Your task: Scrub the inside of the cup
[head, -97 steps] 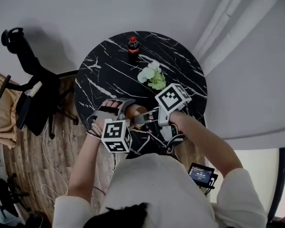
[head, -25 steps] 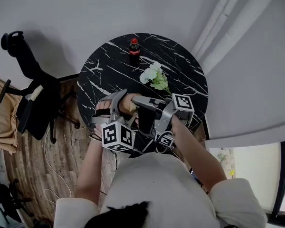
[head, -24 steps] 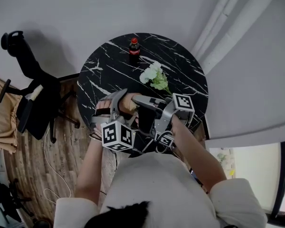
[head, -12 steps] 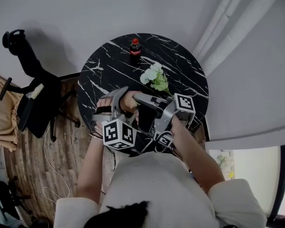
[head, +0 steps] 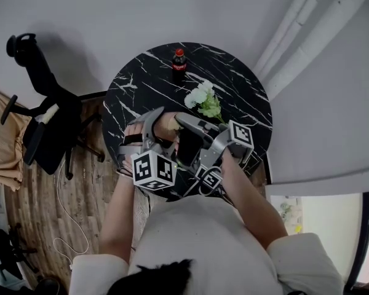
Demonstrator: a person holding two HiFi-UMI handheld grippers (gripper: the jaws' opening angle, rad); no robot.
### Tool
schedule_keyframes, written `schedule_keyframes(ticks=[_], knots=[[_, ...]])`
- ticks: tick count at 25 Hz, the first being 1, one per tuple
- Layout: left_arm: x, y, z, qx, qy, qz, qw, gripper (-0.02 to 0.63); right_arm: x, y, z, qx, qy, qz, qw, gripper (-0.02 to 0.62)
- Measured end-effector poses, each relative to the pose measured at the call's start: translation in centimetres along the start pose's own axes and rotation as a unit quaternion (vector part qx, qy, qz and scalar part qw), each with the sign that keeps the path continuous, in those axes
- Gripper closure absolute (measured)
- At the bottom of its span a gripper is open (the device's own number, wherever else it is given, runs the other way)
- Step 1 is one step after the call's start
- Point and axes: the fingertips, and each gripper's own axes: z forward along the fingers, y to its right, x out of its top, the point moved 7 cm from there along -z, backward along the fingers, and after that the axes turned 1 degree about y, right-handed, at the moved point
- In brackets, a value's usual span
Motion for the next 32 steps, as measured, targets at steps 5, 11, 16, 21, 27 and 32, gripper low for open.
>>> schedule_keyframes(ticks=[5, 11, 16, 21, 27, 32], knots=[[0.0, 0.1, 0.2, -0.005, -0.001, -0.002, 1.0, 0.235, 0.0, 0.0, -0.1, 0.009, 0.011, 0.006, 1.0, 0.537], [-0.4, 0.4, 0.2, -0.02, -0.001, -0.03, 0.9994, 0.235, 0.3, 0.2, -0.4, 0.003, 0.01, -0.011, 1.0, 0.537], [0.0, 0.6, 0.2, -0.025, 0.003, -0.04, 0.9989, 0.235, 0.4, 0.1, -0.9, 0.018, 0.013, -0.007, 1.0, 0.537], [-0.2, 0.9, 0.2, -0.031, 0.003, -0.071, 0.997, 0.235, 0.3, 0.0, -1.1, 0.004, 0.016, -0.008, 1.0, 0.537], [-0.3, 1.2, 0.3, -0.037, 0.007, -0.114, 0.9928, 0.235, 0.1, -0.1, -1.4, 0.017, 0.024, -0.008, 1.0, 0.537], [-0.3, 1.5, 0.1, -0.04, 0.01, -0.13, 0.9907, 0.235, -0.1, 0.0, -1.8, 0.016, 0.028, -0.007, 0.999, 0.537]])
